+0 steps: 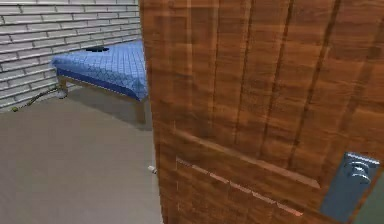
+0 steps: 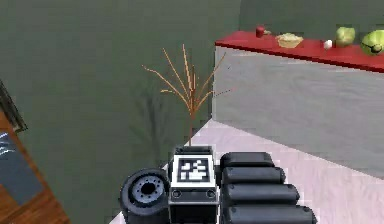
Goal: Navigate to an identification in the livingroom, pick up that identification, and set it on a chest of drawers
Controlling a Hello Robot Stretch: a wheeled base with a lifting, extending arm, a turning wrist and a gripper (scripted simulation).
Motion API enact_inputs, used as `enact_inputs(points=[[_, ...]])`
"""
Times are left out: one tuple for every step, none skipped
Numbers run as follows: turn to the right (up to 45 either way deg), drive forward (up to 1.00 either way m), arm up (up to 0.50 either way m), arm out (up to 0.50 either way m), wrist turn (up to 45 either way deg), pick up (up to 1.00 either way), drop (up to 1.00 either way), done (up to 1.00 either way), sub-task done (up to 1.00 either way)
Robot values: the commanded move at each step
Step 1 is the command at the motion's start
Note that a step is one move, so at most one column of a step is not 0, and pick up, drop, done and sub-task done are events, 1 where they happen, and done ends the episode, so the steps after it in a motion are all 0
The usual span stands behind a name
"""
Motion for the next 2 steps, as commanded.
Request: enact_inputs(points=[[0.0,0.40,0.00,0.00,0.0,0.00,0.00,0.00,0.00],[-45.0,0.00,0.00,0.00,0.0,0.00,0.00,0.00,0.00]])
